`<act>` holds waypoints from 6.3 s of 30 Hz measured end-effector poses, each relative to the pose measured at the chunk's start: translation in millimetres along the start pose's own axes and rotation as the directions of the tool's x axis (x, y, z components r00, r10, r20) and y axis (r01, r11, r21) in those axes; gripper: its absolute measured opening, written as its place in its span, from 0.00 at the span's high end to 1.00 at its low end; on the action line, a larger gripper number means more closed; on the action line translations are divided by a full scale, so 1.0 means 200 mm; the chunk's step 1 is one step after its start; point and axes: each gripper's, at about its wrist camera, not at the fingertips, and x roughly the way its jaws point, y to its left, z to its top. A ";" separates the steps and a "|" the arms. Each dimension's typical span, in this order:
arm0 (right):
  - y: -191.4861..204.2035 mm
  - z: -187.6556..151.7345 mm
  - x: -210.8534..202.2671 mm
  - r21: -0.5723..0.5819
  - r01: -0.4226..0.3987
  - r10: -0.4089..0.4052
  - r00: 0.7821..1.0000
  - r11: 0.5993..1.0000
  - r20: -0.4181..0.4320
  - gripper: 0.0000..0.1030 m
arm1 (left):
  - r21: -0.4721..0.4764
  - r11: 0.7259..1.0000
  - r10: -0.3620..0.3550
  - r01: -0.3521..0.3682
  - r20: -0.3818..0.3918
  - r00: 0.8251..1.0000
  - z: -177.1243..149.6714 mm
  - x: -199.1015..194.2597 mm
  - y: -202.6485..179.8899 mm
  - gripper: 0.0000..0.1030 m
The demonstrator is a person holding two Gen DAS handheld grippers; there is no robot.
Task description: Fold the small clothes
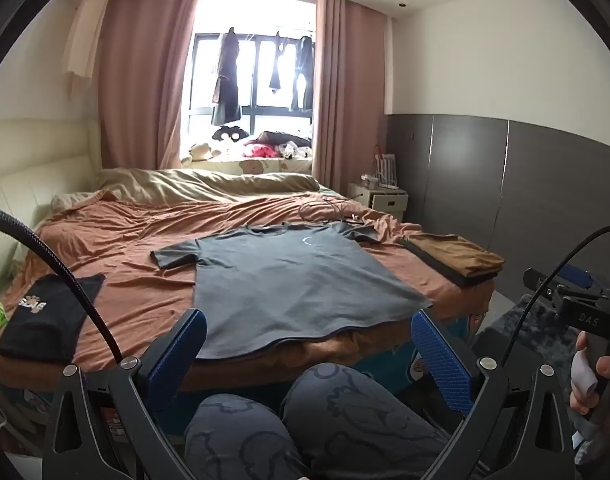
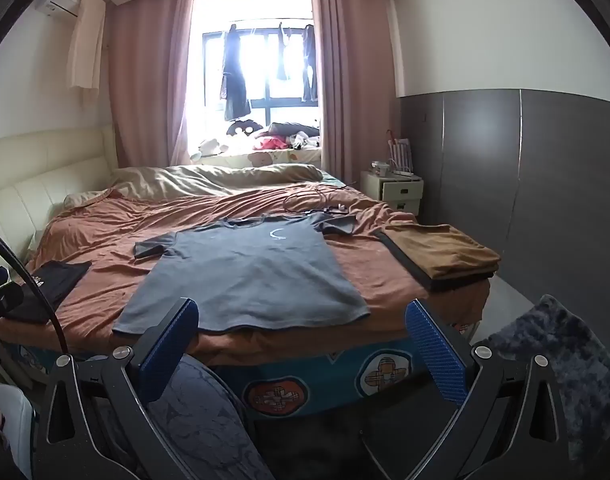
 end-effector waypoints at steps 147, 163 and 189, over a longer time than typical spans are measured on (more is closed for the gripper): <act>0.44 0.53 1.44 0.009 -0.144 0.142 0.963 0.990 -0.227 0.00 | -0.196 0.898 0.319 -0.394 -0.329 0.889 0.25 1.20 1.15 0.00; 0.58 0.67 1.94 0.112 -0.225 0.243 0.951 0.968 -0.191 0.00 | -0.178 0.919 0.279 -0.352 -0.336 0.899 0.53 1.49 1.40 0.00; 1.01 0.76 2.99 0.270 -0.362 0.443 0.819 0.892 -0.366 0.26 | -0.245 0.899 0.257 -0.364 -0.378 0.890 0.59 2.30 1.90 0.29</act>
